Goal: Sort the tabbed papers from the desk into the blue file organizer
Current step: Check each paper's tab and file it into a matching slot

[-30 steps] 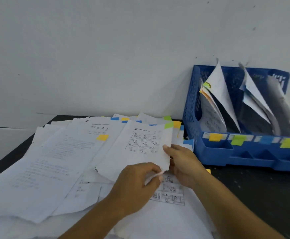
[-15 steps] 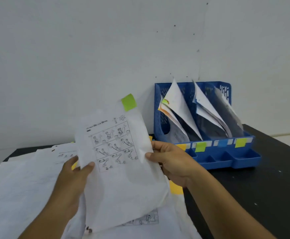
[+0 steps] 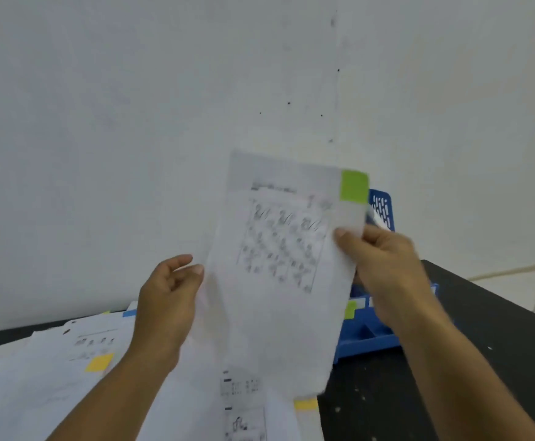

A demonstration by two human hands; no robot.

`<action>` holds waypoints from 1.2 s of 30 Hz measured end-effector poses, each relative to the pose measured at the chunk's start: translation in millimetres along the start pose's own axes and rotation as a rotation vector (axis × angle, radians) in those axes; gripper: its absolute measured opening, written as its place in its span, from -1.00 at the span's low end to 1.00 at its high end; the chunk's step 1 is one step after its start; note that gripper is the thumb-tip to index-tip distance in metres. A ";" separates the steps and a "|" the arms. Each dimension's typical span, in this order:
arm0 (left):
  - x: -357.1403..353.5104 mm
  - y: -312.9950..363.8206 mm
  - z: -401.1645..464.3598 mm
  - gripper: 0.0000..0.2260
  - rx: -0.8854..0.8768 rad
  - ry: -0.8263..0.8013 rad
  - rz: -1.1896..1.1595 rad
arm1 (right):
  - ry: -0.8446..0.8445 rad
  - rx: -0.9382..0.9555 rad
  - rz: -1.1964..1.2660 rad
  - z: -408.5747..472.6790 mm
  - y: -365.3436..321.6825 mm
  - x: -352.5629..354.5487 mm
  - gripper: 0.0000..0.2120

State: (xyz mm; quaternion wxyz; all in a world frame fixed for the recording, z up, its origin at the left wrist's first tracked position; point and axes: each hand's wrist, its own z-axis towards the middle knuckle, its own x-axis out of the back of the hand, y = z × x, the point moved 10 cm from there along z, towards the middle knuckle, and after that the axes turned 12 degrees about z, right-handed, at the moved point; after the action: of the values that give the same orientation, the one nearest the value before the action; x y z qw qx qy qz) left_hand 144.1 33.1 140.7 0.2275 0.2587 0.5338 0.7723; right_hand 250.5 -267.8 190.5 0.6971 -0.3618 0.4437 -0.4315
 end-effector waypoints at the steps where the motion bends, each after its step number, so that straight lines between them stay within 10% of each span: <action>1: -5.0 9.4 1.5 -0.84 -0.016 0.042 -0.023 | 0.051 0.055 0.040 6.3 -16.9 9.3 -0.88; 9: -83.0 72.4 25.3 -0.79 -0.228 -0.019 0.122 | 0.239 0.468 -0.055 41.2 -131.5 40.1 -0.83; 24: -183.2 79.5 70.8 -0.58 -0.319 -0.193 0.930 | 0.118 0.536 -0.336 89.7 -140.0 -27.6 -0.78; 36: -138.4 69.3 58.4 -0.88 -0.064 0.018 0.344 | 0.020 0.596 -0.706 80.5 -61.3 -54.4 -0.72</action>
State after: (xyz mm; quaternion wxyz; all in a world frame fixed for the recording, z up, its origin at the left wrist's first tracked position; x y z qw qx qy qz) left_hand 281.9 -35.1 201.6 0.0953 0.3318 0.4588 0.8187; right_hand 295.5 -230.2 289.3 0.5768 -0.2702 0.1568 -0.7548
